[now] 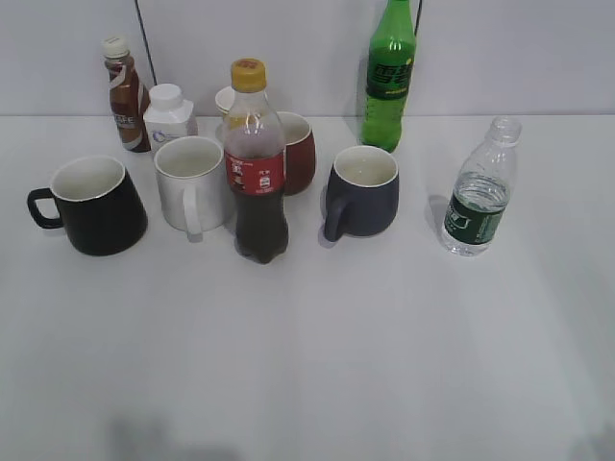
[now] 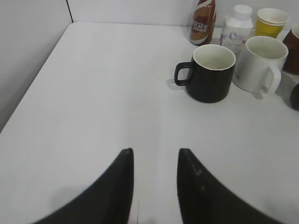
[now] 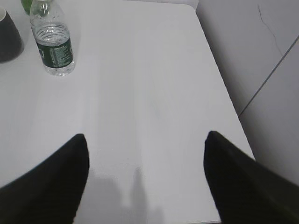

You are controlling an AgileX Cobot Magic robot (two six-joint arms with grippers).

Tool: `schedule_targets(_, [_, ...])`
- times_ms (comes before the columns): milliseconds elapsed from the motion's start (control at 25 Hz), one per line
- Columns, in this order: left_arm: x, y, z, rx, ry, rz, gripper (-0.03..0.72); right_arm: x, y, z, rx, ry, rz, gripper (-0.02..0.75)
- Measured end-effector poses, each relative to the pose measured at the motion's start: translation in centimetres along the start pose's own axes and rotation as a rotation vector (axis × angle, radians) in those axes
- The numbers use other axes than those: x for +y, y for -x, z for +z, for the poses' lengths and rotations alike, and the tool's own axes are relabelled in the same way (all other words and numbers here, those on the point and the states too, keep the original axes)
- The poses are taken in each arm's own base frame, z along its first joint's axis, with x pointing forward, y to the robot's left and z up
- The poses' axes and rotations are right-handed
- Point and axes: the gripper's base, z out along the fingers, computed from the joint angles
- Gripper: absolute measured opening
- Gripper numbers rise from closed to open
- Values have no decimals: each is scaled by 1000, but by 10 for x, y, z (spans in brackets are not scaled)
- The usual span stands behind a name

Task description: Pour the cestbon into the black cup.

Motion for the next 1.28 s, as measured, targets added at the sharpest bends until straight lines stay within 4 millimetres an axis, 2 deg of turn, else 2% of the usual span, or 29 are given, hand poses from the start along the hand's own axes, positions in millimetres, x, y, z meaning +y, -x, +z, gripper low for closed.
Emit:
schedule_targets(880, [0, 1, 0, -4, -5, -3, 239, 0, 0, 0, 0, 0, 0, 589])
schedule_targets(960, [-2, 7, -4, -58, -21, -10, 239, 0, 0, 0, 0, 0, 0, 589])
schedule_targets(1160, [-6, 41, -8, -402, -63, -12, 239, 0, 0, 0, 0, 0, 0, 589])
schedule_targets(1280, [-9, 55, 10, -472, -69, 5, 239, 0, 0, 0, 0, 0, 0, 589])
